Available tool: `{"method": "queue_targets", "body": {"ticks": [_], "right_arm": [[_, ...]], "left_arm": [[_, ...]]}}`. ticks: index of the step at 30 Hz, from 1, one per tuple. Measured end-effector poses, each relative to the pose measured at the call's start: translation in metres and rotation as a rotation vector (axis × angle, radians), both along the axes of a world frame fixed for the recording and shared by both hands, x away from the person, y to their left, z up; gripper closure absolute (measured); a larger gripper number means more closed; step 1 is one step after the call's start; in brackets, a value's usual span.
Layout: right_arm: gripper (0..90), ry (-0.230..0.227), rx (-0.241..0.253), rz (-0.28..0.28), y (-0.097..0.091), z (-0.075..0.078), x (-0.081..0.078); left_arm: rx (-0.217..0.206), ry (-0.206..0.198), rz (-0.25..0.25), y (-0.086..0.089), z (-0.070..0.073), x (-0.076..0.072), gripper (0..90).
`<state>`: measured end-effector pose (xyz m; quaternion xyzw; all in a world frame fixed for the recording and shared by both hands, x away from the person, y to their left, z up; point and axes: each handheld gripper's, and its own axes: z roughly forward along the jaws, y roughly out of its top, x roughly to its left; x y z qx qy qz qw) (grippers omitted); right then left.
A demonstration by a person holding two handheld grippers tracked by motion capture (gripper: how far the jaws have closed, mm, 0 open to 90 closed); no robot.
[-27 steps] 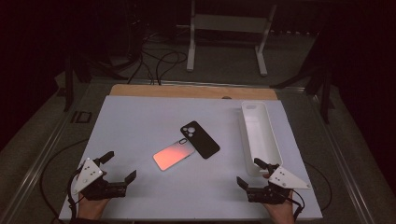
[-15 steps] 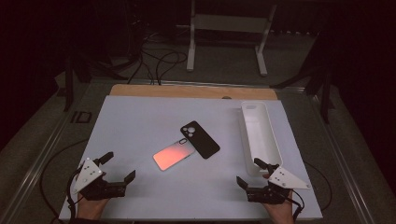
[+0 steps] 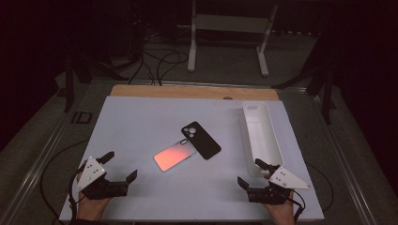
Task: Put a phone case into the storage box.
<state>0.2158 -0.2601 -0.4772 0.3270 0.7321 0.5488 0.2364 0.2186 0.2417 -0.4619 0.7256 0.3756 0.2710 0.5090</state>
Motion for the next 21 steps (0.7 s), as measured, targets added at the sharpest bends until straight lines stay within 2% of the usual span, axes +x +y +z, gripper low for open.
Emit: {"method": "queue_targets", "body": {"ticks": [2,7,10,16,18,21], "right_arm": [[9.6,-0.001,0.002,-0.002,0.000,0.000,0.001],[9.6,0.000,-0.001,-0.006,0.000,0.000,0.002],[9.6,-0.001,-0.011,-0.007,0.000,0.000,0.002],[9.6,0.004,-0.016,-0.003,0.000,0.000,0.003],[9.6,0.005,-0.016,-0.002,0.000,0.000,0.003],[9.6,0.007,-0.016,-0.001,0.001,0.000,0.003]], "left_arm": [[0.021,0.015,-0.010,-0.003,0.004,0.005,0.0],[0.038,0.032,-0.027,-0.010,0.011,0.013,0.0],[0.057,0.049,-0.047,-0.019,0.017,0.023,0.0],[0.095,0.073,-0.085,-0.035,0.019,0.038,0.0],[0.102,0.092,-0.093,-0.040,0.018,0.045,0.0],[0.108,0.144,-0.116,-0.049,0.014,0.060,0.0]]}}
